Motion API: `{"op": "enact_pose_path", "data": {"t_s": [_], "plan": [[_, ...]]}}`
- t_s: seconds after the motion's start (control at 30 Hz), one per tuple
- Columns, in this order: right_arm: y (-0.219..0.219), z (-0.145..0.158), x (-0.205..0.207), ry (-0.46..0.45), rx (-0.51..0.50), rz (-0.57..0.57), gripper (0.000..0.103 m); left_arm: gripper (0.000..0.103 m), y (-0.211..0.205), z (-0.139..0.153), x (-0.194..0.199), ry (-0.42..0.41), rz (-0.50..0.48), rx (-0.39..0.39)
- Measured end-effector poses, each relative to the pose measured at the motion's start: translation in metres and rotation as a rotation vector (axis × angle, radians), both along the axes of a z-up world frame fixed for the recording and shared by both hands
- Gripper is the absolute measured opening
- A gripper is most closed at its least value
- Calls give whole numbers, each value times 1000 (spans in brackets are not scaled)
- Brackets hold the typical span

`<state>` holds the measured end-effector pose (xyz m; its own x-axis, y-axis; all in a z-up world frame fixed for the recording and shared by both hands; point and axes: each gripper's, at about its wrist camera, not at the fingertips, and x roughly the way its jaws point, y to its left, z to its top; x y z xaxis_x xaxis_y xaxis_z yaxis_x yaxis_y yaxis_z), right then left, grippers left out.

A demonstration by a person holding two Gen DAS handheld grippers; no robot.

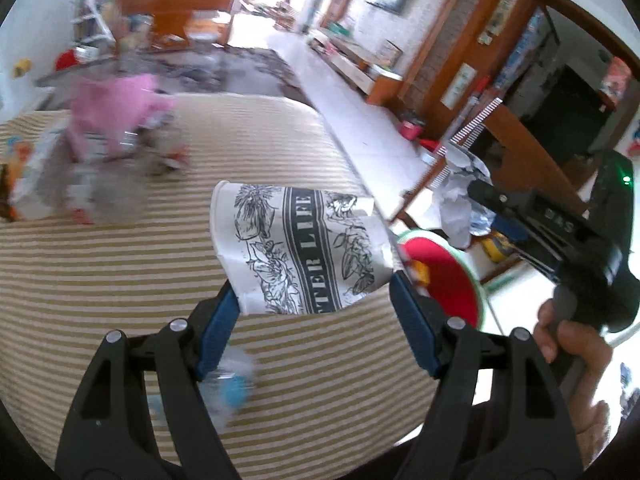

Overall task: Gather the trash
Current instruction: 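Carry the cup and grey paper to the red bucket and open both tools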

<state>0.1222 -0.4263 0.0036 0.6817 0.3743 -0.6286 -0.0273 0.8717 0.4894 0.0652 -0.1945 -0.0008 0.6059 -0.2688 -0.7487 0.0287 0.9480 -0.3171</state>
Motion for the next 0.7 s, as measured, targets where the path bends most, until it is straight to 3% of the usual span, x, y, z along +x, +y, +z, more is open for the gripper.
{"op": "enact_pose_path", "data": {"t_s": [0.2,0.4,0.47,0.57,0.7], "plan": [[-48,-8,-3,16,61,-190,41,72,-50,-15,27,54,-104,-95],[-85,-18,-11,56,84,-380,43,72,-98,-17,49,80,-238,-83],[-94,-16,-16,41,75,-457,58,75,-110,-20,53,80,-253,-56],[-104,-13,-21,13,71,-501,62,81,-110,-24,53,81,-250,-83],[-102,-15,-16,18,62,-471,65,81,-108,-30,55,95,-245,-82]]}}
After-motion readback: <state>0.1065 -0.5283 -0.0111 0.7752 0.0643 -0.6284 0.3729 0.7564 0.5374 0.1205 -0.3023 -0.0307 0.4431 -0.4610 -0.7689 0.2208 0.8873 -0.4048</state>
